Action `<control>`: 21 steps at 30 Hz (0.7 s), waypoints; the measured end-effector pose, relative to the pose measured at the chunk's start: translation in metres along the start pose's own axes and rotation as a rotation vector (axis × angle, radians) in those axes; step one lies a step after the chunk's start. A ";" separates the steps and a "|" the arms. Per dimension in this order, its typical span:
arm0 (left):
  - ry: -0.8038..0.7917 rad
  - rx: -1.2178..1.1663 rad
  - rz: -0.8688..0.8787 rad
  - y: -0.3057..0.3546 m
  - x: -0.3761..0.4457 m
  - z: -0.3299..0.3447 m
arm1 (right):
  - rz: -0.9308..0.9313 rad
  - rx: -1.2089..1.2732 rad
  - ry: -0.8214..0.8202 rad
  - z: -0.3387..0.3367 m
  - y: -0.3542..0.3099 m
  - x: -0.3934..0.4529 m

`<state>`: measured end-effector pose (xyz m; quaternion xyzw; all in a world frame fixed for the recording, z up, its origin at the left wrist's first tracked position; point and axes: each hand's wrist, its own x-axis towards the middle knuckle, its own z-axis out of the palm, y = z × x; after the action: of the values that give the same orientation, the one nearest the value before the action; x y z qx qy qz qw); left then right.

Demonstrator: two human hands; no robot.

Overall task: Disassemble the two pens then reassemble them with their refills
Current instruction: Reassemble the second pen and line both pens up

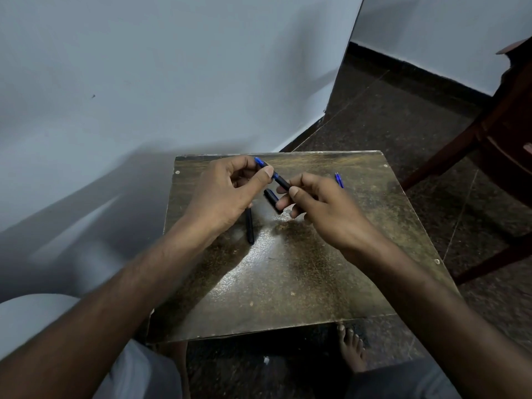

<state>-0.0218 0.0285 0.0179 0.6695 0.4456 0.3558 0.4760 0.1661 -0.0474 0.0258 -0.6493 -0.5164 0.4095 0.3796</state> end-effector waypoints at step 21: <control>-0.044 0.031 0.001 -0.004 0.001 0.004 | 0.083 0.230 0.046 0.014 0.000 0.000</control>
<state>-0.0192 0.0294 0.0130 0.6847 0.4400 0.3346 0.4750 0.1532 -0.0461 0.0208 -0.6316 -0.4297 0.4664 0.4460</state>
